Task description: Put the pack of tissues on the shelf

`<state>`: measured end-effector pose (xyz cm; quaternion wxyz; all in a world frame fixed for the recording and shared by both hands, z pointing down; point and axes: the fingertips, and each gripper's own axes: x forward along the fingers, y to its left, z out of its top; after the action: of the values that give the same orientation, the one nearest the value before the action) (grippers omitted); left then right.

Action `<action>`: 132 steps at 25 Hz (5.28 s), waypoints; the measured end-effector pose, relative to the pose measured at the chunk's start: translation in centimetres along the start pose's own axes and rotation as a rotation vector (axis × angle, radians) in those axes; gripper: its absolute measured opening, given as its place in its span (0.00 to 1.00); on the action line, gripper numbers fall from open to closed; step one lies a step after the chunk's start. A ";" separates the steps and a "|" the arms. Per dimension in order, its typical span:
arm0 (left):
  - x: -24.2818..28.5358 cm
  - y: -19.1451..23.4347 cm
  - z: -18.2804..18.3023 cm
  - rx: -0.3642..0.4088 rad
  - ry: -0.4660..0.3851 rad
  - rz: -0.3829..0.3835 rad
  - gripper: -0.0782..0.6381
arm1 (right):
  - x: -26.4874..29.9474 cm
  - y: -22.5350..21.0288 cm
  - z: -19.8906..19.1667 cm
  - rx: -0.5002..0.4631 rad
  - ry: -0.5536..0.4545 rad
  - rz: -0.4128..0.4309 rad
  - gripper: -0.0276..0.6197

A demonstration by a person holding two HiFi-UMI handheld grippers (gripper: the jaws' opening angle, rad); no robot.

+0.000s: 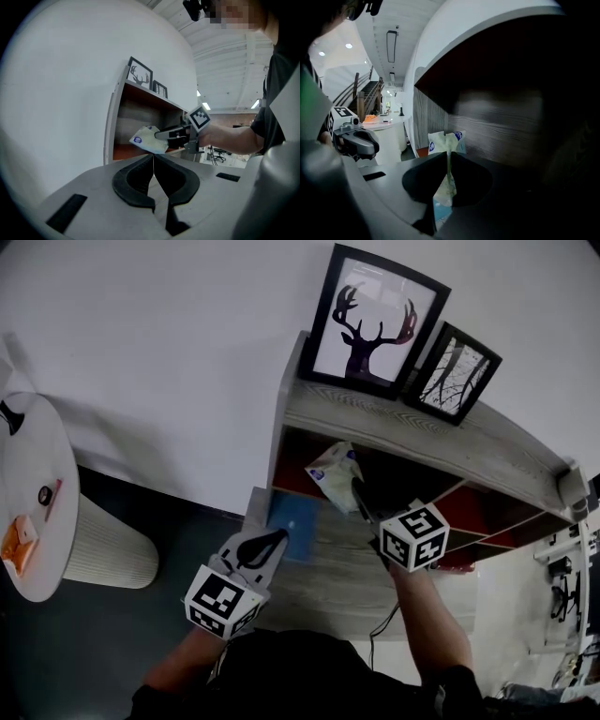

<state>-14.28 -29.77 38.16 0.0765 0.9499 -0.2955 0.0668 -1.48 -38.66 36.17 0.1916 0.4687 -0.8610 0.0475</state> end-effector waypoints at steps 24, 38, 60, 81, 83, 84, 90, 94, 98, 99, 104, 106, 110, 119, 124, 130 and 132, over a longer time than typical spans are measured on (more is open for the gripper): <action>-1.0 1.5 -1.6 -0.034 -0.015 0.001 0.13 | 2.6 -1.4 1.9 -0.022 -0.070 -0.115 0.18; -0.3 -3.2 -0.2 0.002 -0.032 0.083 0.13 | 0.8 -2.1 1.8 -0.026 -0.125 -0.078 0.21; -0.1 -3.6 -1.3 -0.028 -0.008 0.160 0.13 | -2.0 2.8 -4.0 0.033 -0.084 0.069 0.22; 1.4 -15.7 -1.2 -0.022 -0.020 0.194 0.13 | -16.6 3.5 -6.8 0.099 -0.202 0.232 0.22; 1.7 -17.5 -1.4 -0.021 -0.012 0.203 0.13 | -18.8 3.5 -7.6 0.117 -0.216 0.260 0.22; 2.0 -18.3 -1.4 -0.019 -0.008 0.205 0.13 | -19.8 3.4 -8.0 0.125 -0.224 0.272 0.22; 2.9 -22.3 -0.6 0.001 -0.006 0.185 0.13 | -25.2 2.8 -9.4 0.155 -0.265 0.301 0.22; 3.0 -23.7 -0.1 0.013 -0.008 0.136 0.13 | -28.0 2.8 -10.0 0.188 -0.291 0.281 0.21; 2.7 -24.0 -0.4 0.013 -0.006 0.088 0.13 | -29.2 3.3 -11.2 0.266 -0.299 0.247 0.19; 2.6 -23.8 -0.4 0.015 -0.006 0.082 0.13 | -29.3 3.5 -11.5 0.292 -0.304 0.244 0.18; 1.8 -22.3 -0.3 0.000 -0.020 0.081 0.13 | -29.4 4.5 -12.3 0.363 -0.313 0.231 0.15; 1.6 -21.8 -0.4 0.003 -0.022 0.084 0.13 | -29.4 4.6 -12.5 0.364 -0.304 0.213 0.13; 1.3 -21.2 -0.5 0.013 -0.026 0.088 0.13 | -29.5 4.6 -12.7 0.350 -0.293 0.180 0.10; 1.4 -20.6 -0.2 0.016 -0.030 0.088 0.13 | -29.3 4.5 -12.9 0.341 -0.277 0.163 0.07; 1.4 -20.6 -0.3 0.014 -0.026 0.094 0.13 | -29.0 4.2 -13.1 0.346 -0.271 0.167 0.07; 1.7 -20.7 -0.4 0.012 -0.016 0.099 0.13 | -28.8 4.0 -13.3 0.347 -0.264 0.176 0.07; 1.8 -20.7 -0.4 0.011 -0.016 0.099 0.13 | -28.8 3.9 -13.3 0.346 -0.264 0.177 0.07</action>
<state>-1.02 -13.84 36.63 0.0654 0.9351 -0.3423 0.0643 13.14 -10.25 38.03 -0.0105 0.4194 -0.8954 0.1491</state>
